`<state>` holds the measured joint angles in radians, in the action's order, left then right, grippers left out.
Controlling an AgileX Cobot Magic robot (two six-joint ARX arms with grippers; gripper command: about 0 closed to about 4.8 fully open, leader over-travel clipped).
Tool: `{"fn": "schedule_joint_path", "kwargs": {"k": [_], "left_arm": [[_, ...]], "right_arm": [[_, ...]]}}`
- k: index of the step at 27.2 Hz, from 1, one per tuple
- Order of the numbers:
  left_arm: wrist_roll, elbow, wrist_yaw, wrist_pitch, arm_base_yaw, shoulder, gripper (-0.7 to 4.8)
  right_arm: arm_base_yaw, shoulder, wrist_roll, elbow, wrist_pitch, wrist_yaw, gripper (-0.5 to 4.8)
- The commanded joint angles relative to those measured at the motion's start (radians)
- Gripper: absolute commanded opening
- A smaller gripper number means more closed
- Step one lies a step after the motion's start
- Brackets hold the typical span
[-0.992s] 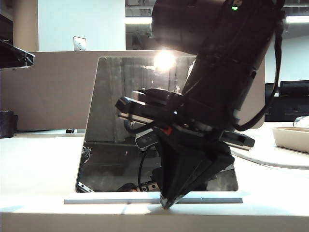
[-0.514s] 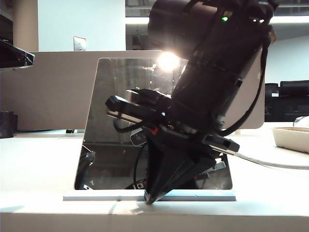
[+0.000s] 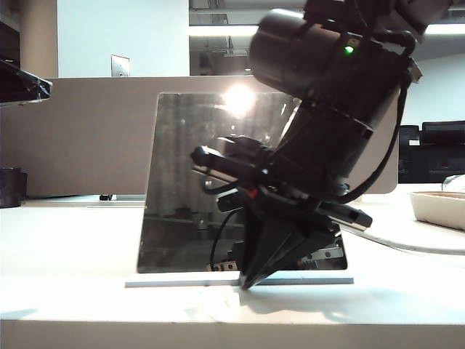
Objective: Push the base of the mirror on the table to move it forward for a short distance.
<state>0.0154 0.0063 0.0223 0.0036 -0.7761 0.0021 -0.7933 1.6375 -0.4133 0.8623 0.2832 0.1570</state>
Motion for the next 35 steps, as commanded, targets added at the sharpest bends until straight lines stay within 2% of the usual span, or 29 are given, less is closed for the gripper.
{"fn": "schedule_joint_path", "kwargs": {"k": [1,8,22,35], "left_arm": [[-0.004,0.001,0.0,0.011,0.0,0.001,-0.01],[-0.004,0.001,0.0,0.011,0.0,0.001,-0.01],[-0.004,0.001,0.0,0.011,0.0,0.0,-0.01],[-0.004,0.001,0.0,0.011,0.002,0.0,-0.01]], "right_arm": [[0.019,0.011,0.005,-0.009,0.054,-0.031,-0.06],[0.038,0.012,0.018,-0.009,0.01,-0.054,-0.06],[0.135,0.074,0.021,-0.003,-0.084,-0.043,-0.06],[0.144,0.214,0.021,0.158,-0.101,-0.025,-0.06]]}}
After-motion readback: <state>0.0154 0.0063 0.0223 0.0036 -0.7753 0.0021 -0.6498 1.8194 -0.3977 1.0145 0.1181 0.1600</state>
